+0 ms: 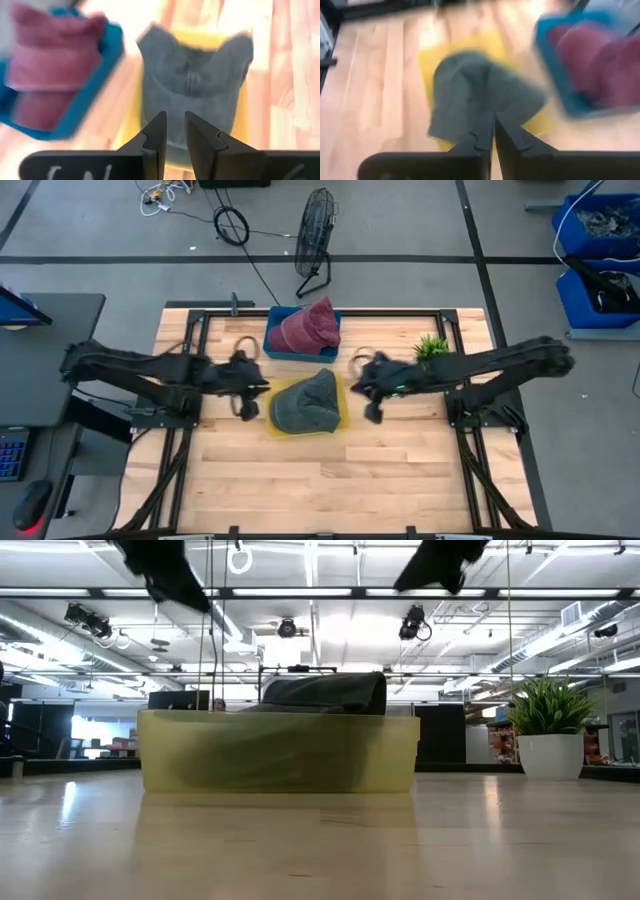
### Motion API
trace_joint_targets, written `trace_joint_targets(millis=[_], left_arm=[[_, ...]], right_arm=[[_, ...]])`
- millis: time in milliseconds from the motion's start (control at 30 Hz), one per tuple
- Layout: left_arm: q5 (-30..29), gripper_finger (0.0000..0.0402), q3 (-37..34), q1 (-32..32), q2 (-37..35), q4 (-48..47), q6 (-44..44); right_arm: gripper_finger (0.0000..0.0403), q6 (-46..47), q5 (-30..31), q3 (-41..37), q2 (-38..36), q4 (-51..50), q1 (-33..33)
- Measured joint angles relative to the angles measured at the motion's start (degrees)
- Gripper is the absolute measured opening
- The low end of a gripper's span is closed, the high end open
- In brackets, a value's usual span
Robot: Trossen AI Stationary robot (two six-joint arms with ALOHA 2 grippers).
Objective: Pick & Place hat
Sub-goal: Return to home position
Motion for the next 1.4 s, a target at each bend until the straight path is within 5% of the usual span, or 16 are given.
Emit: trace_joint_targets(millis=[200, 467, 700, 1100, 1400], left_arm=[[-5.97, 0.0071, -0.56, -4.83, -15.00, 0.07, 3.00], [-5.61, 0.0071, -16.49, -6.77, -38.19, 12.36, 6.38], [-4.44, 0.0071, -28.70, -6.73, -51.72, 22.60, 8.69], [-1.88, 0.0071, -30.45, -6.69, -59.12, 23.71, 18.04], [-1.84, 0.0071, -47.27, -6.69, -59.12, 42.56, 18.05]], right_arm=[[0.0013, -10.89, 8.92, 0.06, -13.07, -4.36, 3.01], [0.0009, -19.42, 0.53, -14.28, -28.74, 9.99, 3.70], [0.0009, -20.38, 0.33, -30.86, -41.72, 23.01, 3.69], [0.0011, -20.52, 0.10, -44.04, -63.30, 24.70, 3.68], [0.0011, -20.58, -0.23, -50.41, -72.43, 23.86, 3.68]])
